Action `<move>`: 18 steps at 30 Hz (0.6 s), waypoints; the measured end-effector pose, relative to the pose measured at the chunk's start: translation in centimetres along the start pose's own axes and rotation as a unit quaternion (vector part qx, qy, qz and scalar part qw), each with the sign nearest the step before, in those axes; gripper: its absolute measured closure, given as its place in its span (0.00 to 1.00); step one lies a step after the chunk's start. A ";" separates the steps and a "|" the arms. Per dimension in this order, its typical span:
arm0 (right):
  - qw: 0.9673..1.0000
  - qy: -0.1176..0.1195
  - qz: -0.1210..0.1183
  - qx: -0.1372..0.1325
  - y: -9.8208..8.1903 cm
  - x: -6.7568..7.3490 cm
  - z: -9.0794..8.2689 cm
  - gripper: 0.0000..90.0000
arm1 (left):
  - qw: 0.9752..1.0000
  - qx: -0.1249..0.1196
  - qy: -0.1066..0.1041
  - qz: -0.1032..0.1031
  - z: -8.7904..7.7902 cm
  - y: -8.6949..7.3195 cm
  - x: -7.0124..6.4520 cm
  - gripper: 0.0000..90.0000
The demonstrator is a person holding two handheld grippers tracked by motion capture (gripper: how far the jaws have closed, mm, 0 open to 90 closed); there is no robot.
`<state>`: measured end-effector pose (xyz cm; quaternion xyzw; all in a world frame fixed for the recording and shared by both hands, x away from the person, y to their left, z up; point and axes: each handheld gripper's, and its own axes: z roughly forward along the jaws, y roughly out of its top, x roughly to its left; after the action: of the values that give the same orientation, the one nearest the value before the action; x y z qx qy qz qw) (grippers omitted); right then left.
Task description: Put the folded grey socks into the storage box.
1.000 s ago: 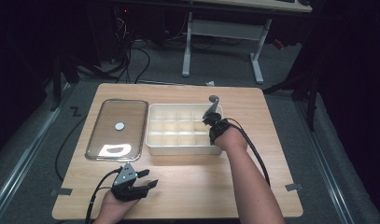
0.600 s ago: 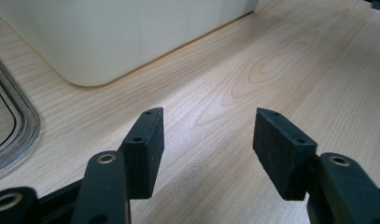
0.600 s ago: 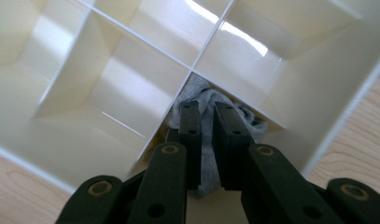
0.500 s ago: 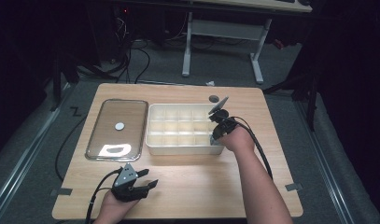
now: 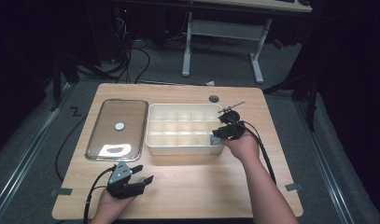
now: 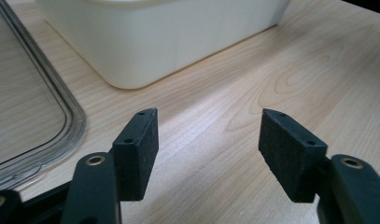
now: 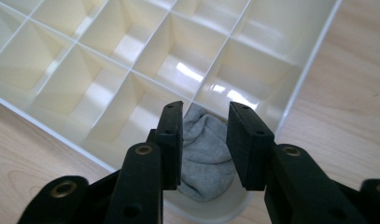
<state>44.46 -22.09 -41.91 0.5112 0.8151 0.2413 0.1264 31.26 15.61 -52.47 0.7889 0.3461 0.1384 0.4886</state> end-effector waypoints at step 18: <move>0.996 0.003 -0.009 -0.085 -4.7 -0.1 -1.6 0.65 | 1.000 -0.006 0.007 0.001 -0.1 0.1 -0.2 0.42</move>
<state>40.11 -24.31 -43.01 0.4904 0.7968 0.3099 0.1691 31.08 15.51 -52.33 0.7852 0.3474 0.1464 0.4912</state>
